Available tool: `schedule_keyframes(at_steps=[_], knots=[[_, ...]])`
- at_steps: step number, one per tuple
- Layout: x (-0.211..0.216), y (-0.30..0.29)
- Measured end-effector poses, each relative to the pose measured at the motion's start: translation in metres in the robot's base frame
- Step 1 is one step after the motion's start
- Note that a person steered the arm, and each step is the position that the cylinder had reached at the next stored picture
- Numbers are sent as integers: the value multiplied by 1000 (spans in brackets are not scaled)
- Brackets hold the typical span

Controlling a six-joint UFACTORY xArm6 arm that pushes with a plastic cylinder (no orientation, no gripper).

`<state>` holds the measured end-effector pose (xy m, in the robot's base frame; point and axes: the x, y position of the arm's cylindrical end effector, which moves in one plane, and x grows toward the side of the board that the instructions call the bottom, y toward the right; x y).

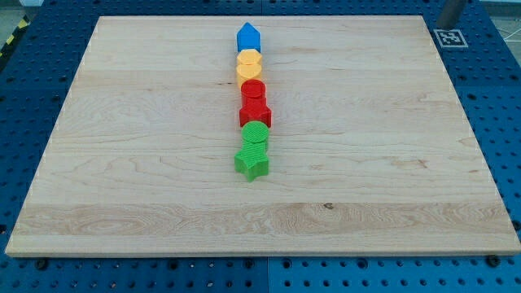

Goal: Point your arm at the bottom right

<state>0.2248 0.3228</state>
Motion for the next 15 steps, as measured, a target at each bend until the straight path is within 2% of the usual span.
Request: schedule_keyframes(at_steps=[2, 6, 11, 15], knots=[[30, -26], [116, -30], [247, -87], [345, -92]])
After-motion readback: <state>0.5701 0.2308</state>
